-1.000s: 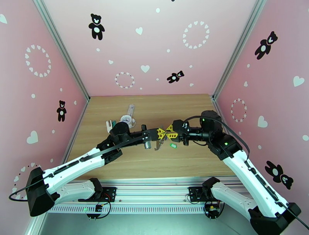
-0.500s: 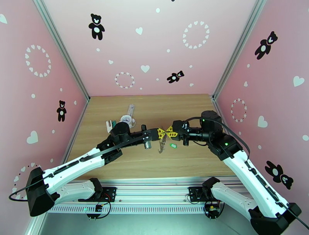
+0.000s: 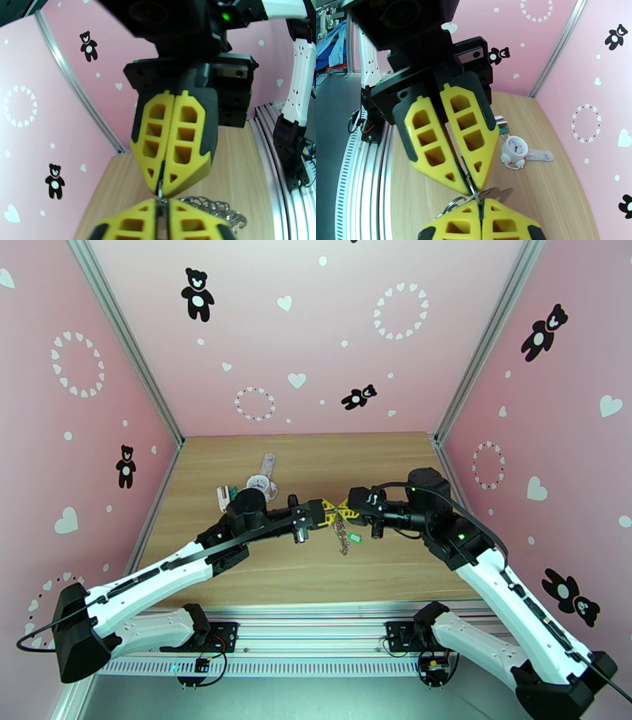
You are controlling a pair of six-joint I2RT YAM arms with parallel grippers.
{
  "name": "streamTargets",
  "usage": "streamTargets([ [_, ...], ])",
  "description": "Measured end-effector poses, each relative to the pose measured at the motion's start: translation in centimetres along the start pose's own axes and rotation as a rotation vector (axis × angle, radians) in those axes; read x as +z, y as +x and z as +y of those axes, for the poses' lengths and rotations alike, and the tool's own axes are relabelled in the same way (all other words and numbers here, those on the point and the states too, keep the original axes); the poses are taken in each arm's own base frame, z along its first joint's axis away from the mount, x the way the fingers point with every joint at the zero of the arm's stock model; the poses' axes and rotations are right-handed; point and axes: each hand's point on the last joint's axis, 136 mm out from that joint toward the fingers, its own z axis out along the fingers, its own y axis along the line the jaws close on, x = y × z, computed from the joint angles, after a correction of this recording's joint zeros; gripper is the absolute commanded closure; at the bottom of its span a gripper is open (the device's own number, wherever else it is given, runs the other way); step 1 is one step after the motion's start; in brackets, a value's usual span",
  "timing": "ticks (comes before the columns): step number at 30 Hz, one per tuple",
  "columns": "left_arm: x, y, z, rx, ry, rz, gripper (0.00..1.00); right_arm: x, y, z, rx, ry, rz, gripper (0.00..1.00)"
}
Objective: Remove the keys from the keyring
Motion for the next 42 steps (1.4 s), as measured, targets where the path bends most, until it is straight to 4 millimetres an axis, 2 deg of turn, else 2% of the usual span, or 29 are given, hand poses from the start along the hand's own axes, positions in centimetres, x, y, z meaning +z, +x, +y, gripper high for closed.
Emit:
streamTargets([
  [4, -0.6, 0.2, 0.2, 0.000, -0.018, 0.027, 0.69, -0.3, 0.6, 0.2, -0.058, 0.053, 0.001, 1.00],
  [12, -2.0, 0.3, 0.2, -0.007, -0.041, 0.062, 0.69, 0.2, 1.5, 0.5, -0.220, 0.100, 0.038, 1.00],
  [18, -2.1, 1.1, -0.3, -0.010, -0.028, 0.081, 0.69, 0.4, 1.8, 0.5, -0.275, 0.110, 0.055, 1.00],
  [30, -1.4, 0.6, -0.3, -0.002, -0.017, 0.042, 0.75, 0.5, 0.2, 0.7, -0.266, 0.095, -0.024, 1.00],
  [42, -0.8, 0.3, -0.5, -0.020, 0.001, 0.008, 0.82, 0.6, -0.5, 1.1, -0.241, 0.072, -0.063, 1.00],
])
